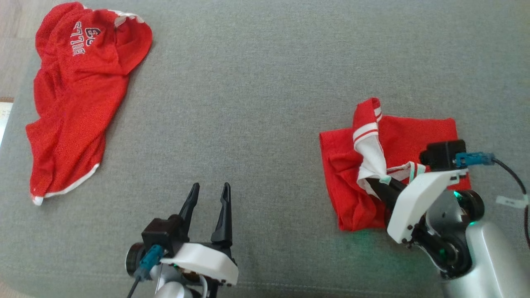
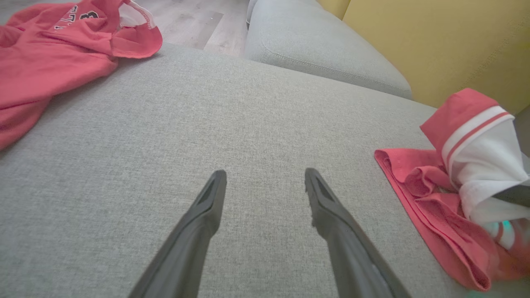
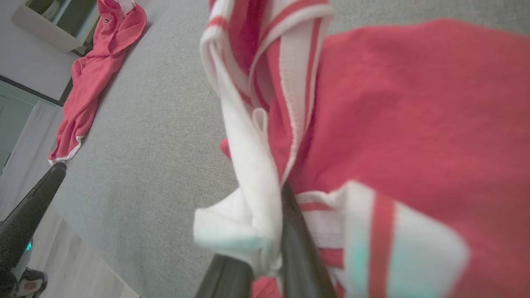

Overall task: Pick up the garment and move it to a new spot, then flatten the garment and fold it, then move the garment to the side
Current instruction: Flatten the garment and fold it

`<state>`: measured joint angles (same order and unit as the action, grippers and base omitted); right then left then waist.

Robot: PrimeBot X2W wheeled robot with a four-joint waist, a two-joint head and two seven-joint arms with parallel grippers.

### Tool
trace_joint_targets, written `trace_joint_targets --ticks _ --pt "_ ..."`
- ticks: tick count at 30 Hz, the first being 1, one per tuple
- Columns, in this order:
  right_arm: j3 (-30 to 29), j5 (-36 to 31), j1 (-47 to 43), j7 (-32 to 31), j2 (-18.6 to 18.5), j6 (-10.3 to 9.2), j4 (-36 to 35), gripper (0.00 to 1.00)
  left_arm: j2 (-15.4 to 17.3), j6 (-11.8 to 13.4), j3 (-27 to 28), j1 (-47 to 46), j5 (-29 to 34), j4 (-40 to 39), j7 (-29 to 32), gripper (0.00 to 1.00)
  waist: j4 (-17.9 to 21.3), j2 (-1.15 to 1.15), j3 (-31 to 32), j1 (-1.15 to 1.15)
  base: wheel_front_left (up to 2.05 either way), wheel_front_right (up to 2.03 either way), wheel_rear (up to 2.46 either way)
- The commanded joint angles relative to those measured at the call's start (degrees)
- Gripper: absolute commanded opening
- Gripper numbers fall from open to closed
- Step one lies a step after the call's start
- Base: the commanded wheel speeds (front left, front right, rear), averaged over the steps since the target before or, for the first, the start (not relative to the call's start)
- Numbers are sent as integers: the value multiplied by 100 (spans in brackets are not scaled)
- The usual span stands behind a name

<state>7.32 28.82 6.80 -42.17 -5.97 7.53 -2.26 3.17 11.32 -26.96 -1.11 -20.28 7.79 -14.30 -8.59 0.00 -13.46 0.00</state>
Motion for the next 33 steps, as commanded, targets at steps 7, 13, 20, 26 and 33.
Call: trace_joint_targets --ticks 7,13,20,26,33 --pt "378 -311 369 102 15 -4 118 0 -29 -62 112 3 -10 -12 -70 100 22 0 78 0 0 0 0" --pt "659 -144 385 401 166 -4 68 100 -29 -57 92 24 -74 45 -70 100 74 0 118 0 0 0 0" --pt "705 92 265 1081 277 -4 -624 100 -29 -110 184 90 21 108 -70 100 251 0 226 0 0 0 0" --pt "282 -408 -144 1850 -32 -4 -1098 100 -29 -150 365 134 134 58 -70 100 401 0 352 0 0 0 0" --pt "-894 -1406 -779 3235 -366 -4 -868 100 -29 -224 598 217 284 -83 -70 100 539 0 575 0 0 0 0"
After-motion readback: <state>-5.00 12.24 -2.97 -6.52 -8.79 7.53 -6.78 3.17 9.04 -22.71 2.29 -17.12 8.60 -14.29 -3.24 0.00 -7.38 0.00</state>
